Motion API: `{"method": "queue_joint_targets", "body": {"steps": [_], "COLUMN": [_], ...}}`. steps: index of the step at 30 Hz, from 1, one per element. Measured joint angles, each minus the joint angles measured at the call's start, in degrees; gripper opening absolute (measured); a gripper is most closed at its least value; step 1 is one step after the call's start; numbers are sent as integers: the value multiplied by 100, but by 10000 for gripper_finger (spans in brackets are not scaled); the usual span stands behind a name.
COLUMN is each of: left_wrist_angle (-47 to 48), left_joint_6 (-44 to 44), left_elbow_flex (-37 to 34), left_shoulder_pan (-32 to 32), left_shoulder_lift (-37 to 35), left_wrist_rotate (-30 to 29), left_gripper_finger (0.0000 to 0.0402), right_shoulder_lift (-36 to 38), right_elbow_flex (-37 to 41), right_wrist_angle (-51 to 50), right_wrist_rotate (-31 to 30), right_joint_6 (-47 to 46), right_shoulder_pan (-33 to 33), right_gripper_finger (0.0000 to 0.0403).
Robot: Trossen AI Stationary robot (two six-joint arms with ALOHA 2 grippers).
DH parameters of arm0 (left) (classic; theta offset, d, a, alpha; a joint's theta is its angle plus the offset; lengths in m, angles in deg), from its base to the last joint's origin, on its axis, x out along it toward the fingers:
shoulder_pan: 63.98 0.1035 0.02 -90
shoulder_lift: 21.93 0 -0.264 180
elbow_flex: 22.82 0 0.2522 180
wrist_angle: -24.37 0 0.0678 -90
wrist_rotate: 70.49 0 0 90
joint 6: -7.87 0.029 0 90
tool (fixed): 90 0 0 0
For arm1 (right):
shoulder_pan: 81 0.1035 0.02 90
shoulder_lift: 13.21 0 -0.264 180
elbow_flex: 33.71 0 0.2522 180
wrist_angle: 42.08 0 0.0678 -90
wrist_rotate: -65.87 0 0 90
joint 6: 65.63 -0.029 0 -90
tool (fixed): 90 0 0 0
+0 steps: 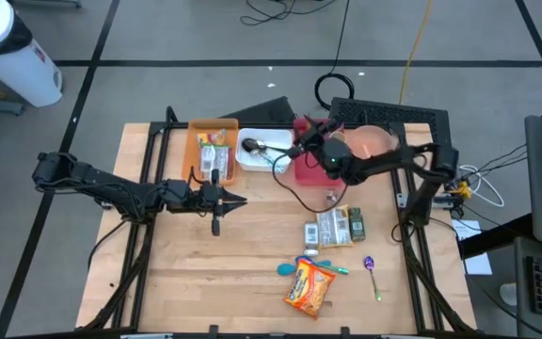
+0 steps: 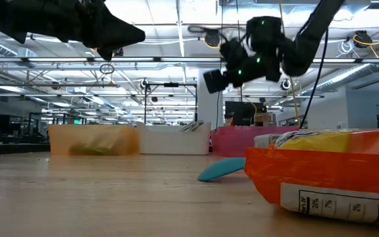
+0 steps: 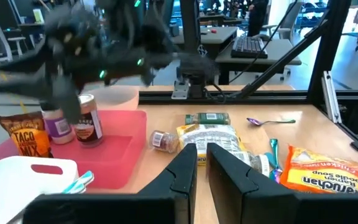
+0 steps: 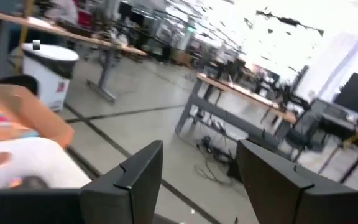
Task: Pick & Place Food Item
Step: Put the white seasoning bottle into the red bin
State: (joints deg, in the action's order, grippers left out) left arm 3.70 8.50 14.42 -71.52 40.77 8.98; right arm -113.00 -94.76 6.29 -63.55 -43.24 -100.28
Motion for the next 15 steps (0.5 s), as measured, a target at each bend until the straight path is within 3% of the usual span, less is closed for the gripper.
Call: {"method": "queue_joint_targets", "body": {"steps": [6, 10, 15], "left_wrist_angle": [0, -47, -261], "left_joint_6": [-287, -287, -378], "left_elbow_flex": [0, 0, 4], "left_shoulder_pan": [-106, -203, -301], "left_shoulder_lift": [-1, 0, 0], "left_wrist_rotate": [10, 23, 265], "left_gripper_finger": [47, 47, 47], "right_shoulder_lift": [1033, 1662, 2331], "right_elbow_flex": [149, 344, 792], "right_wrist_angle": [-1271, -2161, -2379], "right_wrist_rotate": [26, 46, 64], "right_joint_6": [236, -76, -405], "right_shoulder_pan": [675, 1253, 2036], "right_gripper_finger": [198, 199, 199]}}
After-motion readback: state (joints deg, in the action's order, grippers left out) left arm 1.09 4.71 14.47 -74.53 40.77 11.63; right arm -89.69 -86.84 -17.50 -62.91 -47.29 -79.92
